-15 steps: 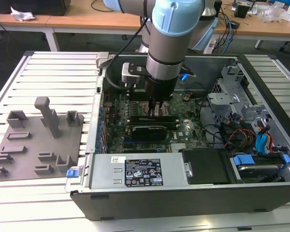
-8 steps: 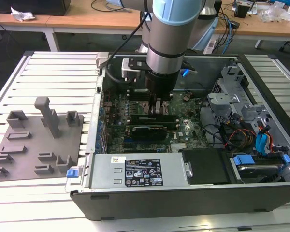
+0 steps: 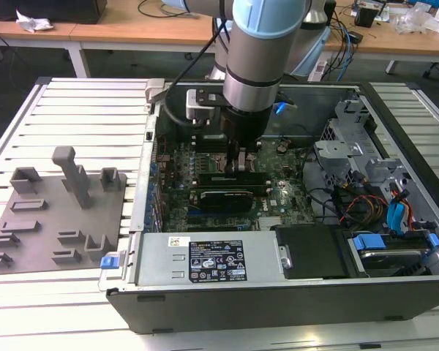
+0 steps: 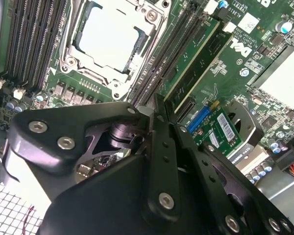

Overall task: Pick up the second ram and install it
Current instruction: 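Insert the second ram into the second slot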

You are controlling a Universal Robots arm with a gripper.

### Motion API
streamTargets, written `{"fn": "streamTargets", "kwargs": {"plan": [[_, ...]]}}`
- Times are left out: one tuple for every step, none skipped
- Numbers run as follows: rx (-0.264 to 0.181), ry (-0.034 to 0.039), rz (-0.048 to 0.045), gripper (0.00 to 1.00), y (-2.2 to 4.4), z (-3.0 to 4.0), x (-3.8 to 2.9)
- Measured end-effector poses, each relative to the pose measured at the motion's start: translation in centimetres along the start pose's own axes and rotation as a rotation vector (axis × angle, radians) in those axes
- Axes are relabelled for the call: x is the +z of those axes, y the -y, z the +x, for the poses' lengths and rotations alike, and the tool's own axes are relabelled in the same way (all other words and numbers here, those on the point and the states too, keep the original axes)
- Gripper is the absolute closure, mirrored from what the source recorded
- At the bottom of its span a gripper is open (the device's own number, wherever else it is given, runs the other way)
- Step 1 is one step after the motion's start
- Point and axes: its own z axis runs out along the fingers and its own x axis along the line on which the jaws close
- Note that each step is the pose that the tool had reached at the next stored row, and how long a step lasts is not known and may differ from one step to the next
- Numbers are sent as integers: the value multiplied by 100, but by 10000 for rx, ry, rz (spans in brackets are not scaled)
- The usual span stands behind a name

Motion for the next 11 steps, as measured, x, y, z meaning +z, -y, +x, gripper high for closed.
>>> {"fn": "streamTargets", "kwargs": {"plan": [[0, -1, 0, 88, 0, 0, 6], [1, 0, 0, 88, 0, 0, 11], [0, -1, 0, 88, 1, 0, 20], [0, -1, 0, 88, 1, 0, 29], [0, 0, 0, 88, 1, 0, 42], [0, 0, 0, 88, -1, 1, 49], [0, -2, -1, 88, -1, 1, 58], [0, -3, -2, 88, -1, 1, 60], [-1, -1, -1, 88, 0, 1, 61], [-1, -1, 0, 88, 0, 1, 64], [-1, 1, 0, 88, 0, 1, 69]]}}
